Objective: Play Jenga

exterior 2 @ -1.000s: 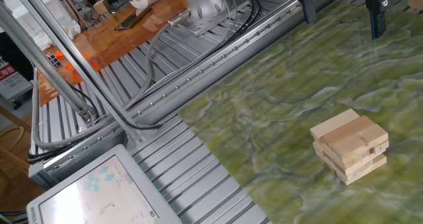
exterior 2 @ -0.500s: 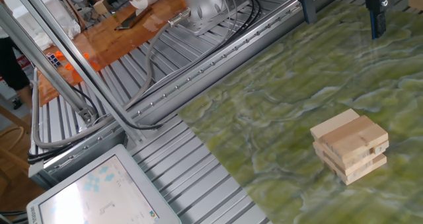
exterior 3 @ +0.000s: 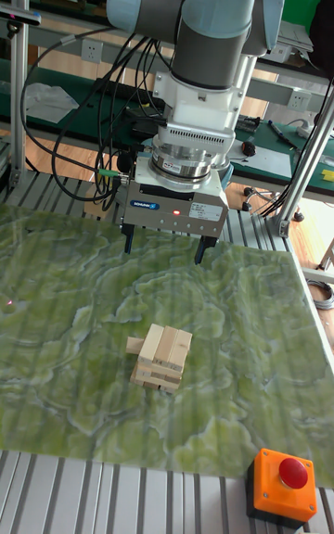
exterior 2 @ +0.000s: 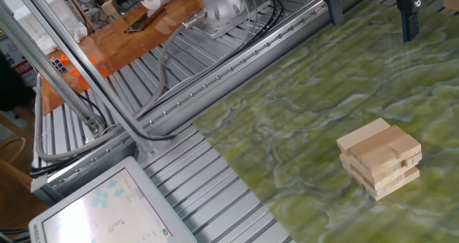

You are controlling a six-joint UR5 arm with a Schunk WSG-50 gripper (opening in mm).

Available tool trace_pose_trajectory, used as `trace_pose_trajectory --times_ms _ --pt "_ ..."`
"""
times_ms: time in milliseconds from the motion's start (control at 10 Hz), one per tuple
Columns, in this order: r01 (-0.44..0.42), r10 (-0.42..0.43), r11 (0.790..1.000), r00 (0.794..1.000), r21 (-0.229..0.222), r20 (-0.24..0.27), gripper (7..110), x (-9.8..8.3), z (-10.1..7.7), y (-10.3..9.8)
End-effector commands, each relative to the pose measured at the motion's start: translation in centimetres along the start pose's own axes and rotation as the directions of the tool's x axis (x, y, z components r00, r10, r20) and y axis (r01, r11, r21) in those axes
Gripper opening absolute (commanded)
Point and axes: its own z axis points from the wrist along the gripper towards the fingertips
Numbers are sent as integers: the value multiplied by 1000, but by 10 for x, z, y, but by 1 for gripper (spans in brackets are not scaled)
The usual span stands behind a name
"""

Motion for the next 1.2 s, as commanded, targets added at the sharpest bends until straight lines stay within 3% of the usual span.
trace_pose_trajectory --times_ms 0,100,200,1100 --pt "0 0 1000 1000 0 0 109 0 0 2" --pt "172 -171 985 973 4 153 109 -38 -3 8" --pt "172 -171 985 973 4 155 7 -38 -2 8" --pt "177 -175 984 972 5 155 7 -39 0 11"
